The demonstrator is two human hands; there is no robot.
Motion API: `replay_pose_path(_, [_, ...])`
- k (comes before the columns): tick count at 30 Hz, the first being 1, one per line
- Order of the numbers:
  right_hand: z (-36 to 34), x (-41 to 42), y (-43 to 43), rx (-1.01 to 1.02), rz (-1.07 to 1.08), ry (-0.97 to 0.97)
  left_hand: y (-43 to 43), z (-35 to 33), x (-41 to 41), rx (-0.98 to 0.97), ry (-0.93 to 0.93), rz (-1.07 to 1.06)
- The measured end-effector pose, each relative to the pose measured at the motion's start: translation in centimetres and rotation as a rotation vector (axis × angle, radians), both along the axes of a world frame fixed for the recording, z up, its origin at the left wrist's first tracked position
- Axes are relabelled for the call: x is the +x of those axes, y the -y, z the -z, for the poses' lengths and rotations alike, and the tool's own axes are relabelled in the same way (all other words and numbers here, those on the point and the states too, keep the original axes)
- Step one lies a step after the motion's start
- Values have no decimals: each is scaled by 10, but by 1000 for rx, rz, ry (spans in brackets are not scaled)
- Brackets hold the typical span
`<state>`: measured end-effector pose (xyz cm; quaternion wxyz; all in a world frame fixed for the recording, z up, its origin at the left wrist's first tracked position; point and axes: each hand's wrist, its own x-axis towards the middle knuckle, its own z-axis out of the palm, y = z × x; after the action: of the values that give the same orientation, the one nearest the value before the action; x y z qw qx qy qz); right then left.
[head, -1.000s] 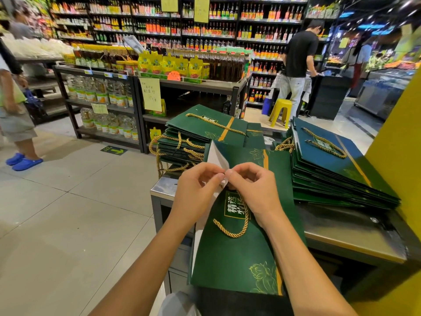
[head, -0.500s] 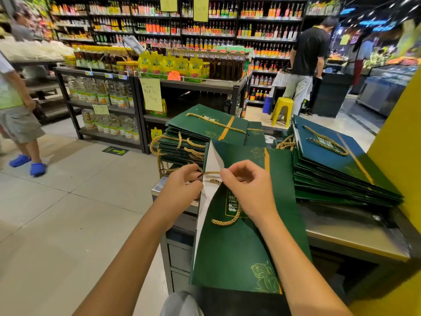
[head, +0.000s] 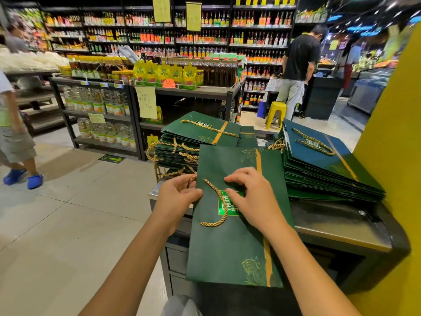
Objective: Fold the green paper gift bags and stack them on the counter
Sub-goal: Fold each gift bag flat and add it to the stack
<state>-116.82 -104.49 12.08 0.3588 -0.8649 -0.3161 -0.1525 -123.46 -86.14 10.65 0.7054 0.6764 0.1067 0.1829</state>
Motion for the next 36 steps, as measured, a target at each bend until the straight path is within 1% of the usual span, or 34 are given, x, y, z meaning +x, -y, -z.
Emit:
replay_pose_path(7, [6, -4, 71, -31, 358, -42, -3, 3, -1, 57, 14, -99])
replay_pose_path(10, [11, -10, 87, -118, 538, -38, 2, 1, -3, 72, 31, -99])
replay_pose_path(12, [16, -11, 90, -122, 545, -53, 2, 0, -4, 132, 18, -101])
replay_pose_path(17, [17, -15, 82, -2, 445, -83, -12, -4, -13, 396, -86, -140])
replay_pose_path(19, [12, -16, 79, 32, 376, -76, -14, -12, -22, 422, -74, -151])
replay_pose_path(20, [7, -16, 76, 67, 340, -77, -14, -18, -25, 413, -45, -160])
replay_pose_path(22, [-6, -17, 71, 200, 266, -103, -15, -35, -29, 400, 61, -206])
replay_pose_path(25, [-37, -20, 66, 405, 167, -163, -14, -68, -31, 315, 235, -287])
replay_pose_path(28, [-70, -23, 63, 633, 103, -194, -15, -100, -33, 310, 355, -268])
replay_pose_path(32, [-103, -18, 67, 822, 58, -198, -16, -127, -30, 298, 493, -233])
replay_pose_path(33, [-109, -18, 67, 893, 34, -234, -15, -131, -30, 297, 509, -221])
replay_pose_path(36, [-119, -15, 71, 1122, -88, -434, -16, -133, -27, 259, 521, -118])
